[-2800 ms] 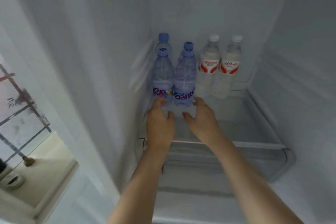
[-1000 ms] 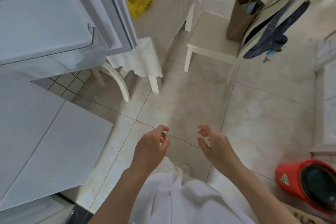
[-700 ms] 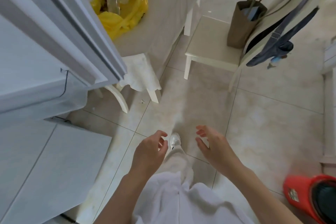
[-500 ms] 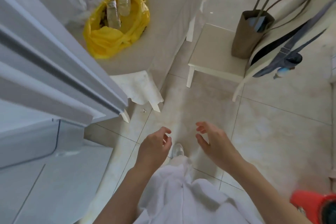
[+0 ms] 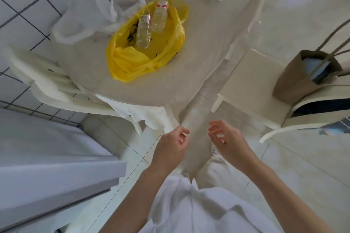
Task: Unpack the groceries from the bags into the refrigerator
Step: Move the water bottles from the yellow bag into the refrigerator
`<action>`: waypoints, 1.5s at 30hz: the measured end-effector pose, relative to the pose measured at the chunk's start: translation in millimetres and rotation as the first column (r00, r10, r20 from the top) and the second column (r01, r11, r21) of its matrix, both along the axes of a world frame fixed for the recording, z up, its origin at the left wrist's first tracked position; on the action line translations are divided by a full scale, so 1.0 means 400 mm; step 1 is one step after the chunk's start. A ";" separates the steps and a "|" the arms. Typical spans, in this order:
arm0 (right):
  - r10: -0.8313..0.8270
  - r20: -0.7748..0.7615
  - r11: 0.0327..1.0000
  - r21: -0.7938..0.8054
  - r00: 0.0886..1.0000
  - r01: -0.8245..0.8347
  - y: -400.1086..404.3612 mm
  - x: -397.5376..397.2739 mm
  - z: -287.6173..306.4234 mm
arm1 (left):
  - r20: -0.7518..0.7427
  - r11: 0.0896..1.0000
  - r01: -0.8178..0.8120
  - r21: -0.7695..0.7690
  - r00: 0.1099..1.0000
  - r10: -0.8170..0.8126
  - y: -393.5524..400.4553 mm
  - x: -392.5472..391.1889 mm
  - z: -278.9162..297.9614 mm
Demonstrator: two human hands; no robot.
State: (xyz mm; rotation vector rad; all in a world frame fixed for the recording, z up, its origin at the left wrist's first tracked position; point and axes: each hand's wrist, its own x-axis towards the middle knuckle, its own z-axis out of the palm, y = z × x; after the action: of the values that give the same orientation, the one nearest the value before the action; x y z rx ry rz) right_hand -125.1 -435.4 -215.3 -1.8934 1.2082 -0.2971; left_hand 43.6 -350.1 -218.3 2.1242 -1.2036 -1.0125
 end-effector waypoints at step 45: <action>0.356 -0.213 0.926 0.212 0.910 -0.313 -1.127 0.860 -0.015 | 0.367 0.785 -0.617 0.063 0.746 0.557 -0.811 0.671 -0.084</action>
State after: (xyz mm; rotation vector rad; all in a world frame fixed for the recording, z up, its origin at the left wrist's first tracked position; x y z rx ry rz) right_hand 219.1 -886.0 -221.3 -1.9824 1.0015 0.2323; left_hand 311.9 -674.5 -251.8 2.6448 -0.4807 -0.4957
